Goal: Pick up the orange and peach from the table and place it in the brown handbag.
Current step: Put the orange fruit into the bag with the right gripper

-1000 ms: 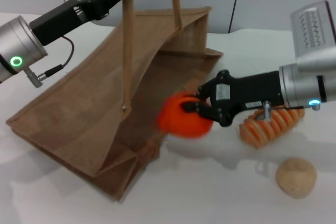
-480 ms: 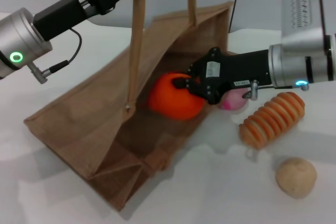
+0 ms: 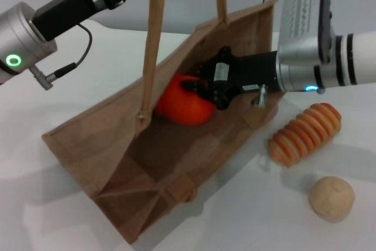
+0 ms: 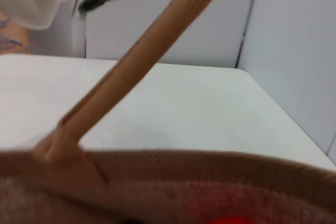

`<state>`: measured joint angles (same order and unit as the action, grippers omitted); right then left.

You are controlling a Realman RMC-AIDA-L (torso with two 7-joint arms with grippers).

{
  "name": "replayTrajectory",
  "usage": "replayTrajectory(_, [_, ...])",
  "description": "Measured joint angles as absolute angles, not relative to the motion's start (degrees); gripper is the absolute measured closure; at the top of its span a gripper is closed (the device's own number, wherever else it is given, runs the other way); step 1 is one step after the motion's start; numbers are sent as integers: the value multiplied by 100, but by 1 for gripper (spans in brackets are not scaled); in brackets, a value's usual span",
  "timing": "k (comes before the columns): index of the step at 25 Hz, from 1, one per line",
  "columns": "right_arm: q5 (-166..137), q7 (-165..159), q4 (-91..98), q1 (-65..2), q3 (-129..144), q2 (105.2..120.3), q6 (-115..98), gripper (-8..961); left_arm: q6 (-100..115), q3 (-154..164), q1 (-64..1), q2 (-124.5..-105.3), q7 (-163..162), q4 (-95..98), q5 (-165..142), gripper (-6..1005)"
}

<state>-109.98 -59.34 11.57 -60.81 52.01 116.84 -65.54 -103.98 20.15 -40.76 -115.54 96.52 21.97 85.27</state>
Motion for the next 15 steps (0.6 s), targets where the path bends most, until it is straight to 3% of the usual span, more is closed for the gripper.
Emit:
replayTrajectory(11, [-10458, -4289, 599, -6069, 5154, 11705, -6459, 795, -10684, 2009, -3889, -11513, 9650, 2197, 8911, 878])
replayTrajectory(15, [-10336, -4023, 499, -6038, 5151, 11706, -6436, 621, -10696, 1911, -3779, -11505, 9650, 2197, 9023, 878])
